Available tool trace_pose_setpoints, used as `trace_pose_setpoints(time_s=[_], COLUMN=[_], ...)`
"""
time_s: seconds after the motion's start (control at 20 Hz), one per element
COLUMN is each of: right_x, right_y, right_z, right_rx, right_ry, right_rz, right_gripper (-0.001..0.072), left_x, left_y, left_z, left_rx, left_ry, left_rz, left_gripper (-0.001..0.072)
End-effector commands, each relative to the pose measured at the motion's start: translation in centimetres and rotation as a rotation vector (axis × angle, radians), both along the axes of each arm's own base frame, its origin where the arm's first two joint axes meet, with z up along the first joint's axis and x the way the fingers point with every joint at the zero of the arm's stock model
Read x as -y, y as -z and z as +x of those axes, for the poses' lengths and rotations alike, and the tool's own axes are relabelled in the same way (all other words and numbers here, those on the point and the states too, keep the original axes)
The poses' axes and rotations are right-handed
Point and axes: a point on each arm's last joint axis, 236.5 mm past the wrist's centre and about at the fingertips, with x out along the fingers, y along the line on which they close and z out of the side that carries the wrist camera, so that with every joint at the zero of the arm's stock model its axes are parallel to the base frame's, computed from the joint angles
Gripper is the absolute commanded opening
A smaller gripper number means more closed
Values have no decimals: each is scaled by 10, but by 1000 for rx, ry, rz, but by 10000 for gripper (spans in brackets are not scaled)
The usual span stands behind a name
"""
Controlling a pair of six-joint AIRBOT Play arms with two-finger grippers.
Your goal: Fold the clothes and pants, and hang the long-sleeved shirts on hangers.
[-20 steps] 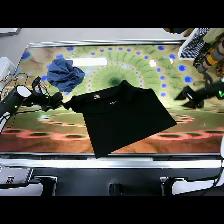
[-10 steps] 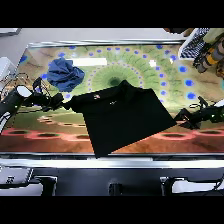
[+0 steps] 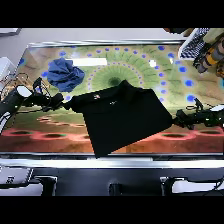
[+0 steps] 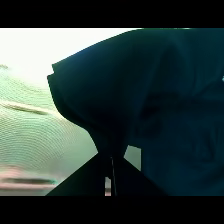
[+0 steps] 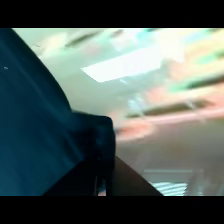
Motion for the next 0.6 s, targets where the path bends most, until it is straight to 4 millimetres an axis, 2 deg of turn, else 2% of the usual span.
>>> trace_pose_setpoints(time_s=[0.0, 0.15, 0.25, 0.35, 0.45, 0.5, 0.55], right_x=[14, 64, 75, 58, 33, 18, 7], right_y=[-34, -104, -140, -147, -135, -130, -127], right_z=[47, 122, 166, 199, 217, 220, 218], right_rx=[129, 337, 443, 465, 436, 421, 406], right_ry=[111, 280, 356, 407, 482, 468, 445], right_rz=[-4, -123, -159, -135, -81, -67, -59], right_gripper=[26, 26, 26, 26, 30, 107, 242], left_x=[3, 8, 12, 19, 26, 29, 31], left_y=[1, 5, 9, 12, 12, 12, 12], left_z=[-7, -25, -37, -48, -58, -60, -61], left_rx=[-27, -99, -149, -194, -228, -236, -239], left_ry=[14, 49, 74, 103, 129, 138, 146], left_rz=[-6, -21, -31, -39, -45, -45, -45], left_gripper=[18, 17, 17, 17, 17, 17, 17])
